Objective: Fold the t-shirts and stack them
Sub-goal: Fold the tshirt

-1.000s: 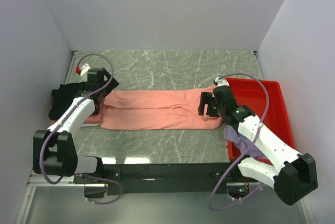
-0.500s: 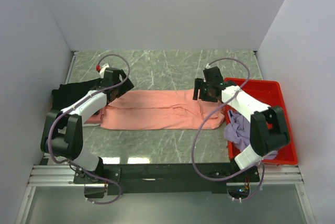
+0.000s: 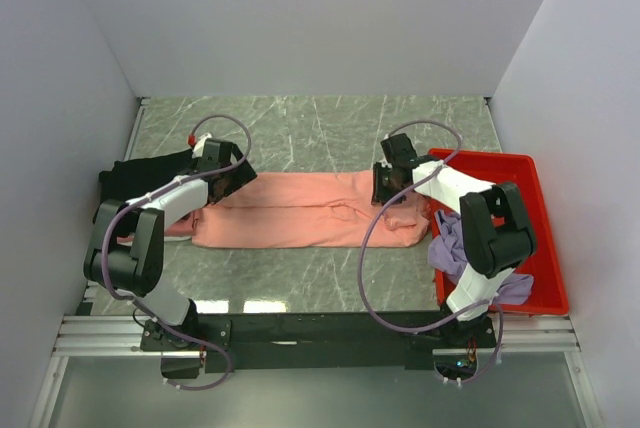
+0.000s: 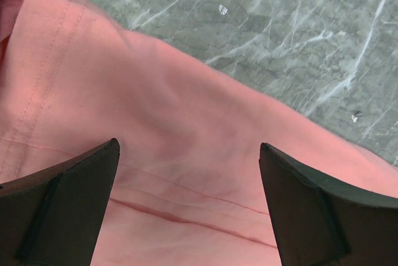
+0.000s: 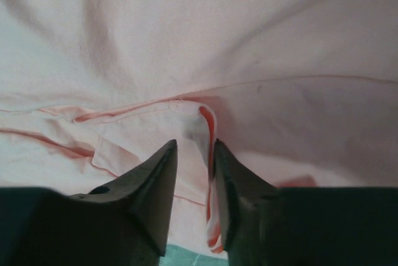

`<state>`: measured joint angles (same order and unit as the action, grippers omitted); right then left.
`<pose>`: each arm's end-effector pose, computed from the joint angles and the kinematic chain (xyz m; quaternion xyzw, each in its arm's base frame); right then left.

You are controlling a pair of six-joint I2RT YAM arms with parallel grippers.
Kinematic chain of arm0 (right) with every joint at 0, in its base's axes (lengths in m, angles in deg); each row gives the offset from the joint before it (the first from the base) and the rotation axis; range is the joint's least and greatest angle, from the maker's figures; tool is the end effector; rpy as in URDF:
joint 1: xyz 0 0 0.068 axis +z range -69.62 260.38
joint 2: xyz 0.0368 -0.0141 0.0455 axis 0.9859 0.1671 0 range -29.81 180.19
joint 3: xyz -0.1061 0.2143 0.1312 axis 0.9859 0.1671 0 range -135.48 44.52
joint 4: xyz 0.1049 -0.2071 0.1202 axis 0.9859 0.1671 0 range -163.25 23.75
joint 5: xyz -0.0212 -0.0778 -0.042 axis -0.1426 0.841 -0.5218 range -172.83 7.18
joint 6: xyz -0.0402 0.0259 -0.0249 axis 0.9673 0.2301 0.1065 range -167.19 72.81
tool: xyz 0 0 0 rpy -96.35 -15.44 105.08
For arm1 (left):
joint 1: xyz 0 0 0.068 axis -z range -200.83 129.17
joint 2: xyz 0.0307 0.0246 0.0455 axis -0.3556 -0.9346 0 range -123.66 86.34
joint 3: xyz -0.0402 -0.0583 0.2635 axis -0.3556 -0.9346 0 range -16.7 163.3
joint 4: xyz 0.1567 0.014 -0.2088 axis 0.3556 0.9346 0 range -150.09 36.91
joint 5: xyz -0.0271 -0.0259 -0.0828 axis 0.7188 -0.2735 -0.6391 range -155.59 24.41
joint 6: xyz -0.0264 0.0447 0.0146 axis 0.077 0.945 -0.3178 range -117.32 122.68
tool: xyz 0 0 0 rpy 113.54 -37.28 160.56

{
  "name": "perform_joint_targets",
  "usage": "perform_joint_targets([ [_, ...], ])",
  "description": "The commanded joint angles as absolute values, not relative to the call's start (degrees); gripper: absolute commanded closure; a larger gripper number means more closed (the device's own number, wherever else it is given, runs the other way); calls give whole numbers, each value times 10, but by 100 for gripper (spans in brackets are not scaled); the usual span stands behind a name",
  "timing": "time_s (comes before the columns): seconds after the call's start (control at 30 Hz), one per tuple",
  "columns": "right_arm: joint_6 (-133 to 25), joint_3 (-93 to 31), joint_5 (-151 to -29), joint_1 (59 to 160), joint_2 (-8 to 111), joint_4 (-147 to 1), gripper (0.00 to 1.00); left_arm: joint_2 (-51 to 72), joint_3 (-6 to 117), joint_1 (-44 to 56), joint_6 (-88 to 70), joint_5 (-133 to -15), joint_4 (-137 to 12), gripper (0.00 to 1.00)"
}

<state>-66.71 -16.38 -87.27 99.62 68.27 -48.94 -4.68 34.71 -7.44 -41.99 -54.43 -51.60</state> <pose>0.3208 0.1149 0.1783 -0.0072 0.9685 0.1171 0.2196 0.3171 -0.0683 0.1865 -0.2840 0.8857 -0.0933 0.3552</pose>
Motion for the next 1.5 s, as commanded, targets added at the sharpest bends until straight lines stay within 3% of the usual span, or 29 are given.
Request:
perform_joint_targets([
  [0.0,-661,-184,-883,995,702,-502,64,-38,343,-73,-414,-547,-539,1],
  [0.1,-662,-176,-885,996,697,-511,87,-27,339,-73,-410,-538,-536,0],
  [0.23,-663,-164,-899,998,685,-521,99,-10,333,-73,-411,-527,-531,0],
  [0.67,-679,-95,-836,1105,595,-527,100,42,296,-73,-419,-534,-538,0],
  [0.97,-721,-72,-755,1200,551,-481,84,70,286,-71,-422,-521,-528,0],
  [1.1,-743,-64,-752,1244,533,-456,66,77,286,-72,-423,-512,-521,0],
  [1.23,-755,-58,-767,1277,529,-442,62,82,285,-72,-424,-512,-518,1],
  [1.3,-764,-62,-762,1279,520,-436,54,84,285,-71,-423,-514,-518,0],
  [1.47,-773,-115,-682,1271,479,-407,12,90,286,-71,-421,-520,-517,1],
])
